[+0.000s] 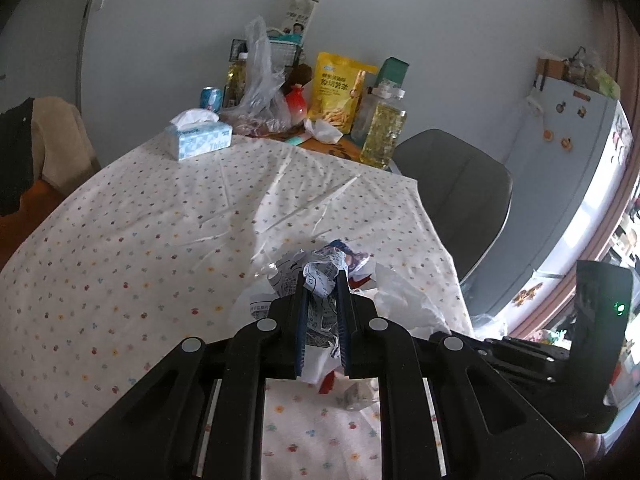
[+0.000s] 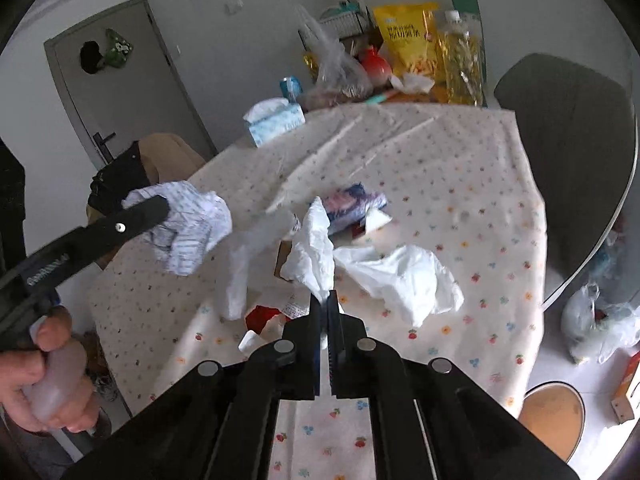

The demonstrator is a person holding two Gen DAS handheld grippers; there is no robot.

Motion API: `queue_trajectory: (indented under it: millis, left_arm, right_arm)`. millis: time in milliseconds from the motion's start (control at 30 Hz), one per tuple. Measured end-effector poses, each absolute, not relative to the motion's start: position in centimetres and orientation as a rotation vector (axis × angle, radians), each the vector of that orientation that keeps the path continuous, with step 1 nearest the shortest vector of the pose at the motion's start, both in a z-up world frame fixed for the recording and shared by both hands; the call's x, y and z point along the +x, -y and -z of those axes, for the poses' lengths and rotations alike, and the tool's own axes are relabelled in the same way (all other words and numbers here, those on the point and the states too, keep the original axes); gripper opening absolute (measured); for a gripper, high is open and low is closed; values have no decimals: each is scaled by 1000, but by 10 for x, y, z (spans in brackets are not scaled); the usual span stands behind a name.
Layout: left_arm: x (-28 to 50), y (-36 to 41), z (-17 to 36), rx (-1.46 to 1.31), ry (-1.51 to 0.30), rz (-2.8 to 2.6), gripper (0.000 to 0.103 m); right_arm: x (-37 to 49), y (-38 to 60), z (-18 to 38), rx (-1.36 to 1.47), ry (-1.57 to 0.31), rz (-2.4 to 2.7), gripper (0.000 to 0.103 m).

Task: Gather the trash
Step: 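Carry the foil with the left tool over the white bucket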

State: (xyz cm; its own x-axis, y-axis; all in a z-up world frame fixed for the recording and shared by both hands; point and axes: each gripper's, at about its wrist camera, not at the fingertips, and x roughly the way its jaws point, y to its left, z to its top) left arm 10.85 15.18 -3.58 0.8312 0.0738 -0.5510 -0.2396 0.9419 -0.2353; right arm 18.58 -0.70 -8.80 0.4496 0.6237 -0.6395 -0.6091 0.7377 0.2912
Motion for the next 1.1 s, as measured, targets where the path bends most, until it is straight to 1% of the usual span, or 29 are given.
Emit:
queue_trajectory:
  millis: [267,567,800,1100]
  left_arm:
    - [121,-124,28,-283,-559,-137,13]
    - [154,-61,24,-257,-573,-63,13]
    - [184,4,26,-223,-587,20,14]
    - [214,83,52,-223,-623,122,13]
  right_arm:
    - [184,50,63,92,-736,-729,4]
    - [188,128,52,162,-698,-634,4]
    - [195,199,56,206,-686,-515,4]
    - [205,282,90,250,-750,-349,4]
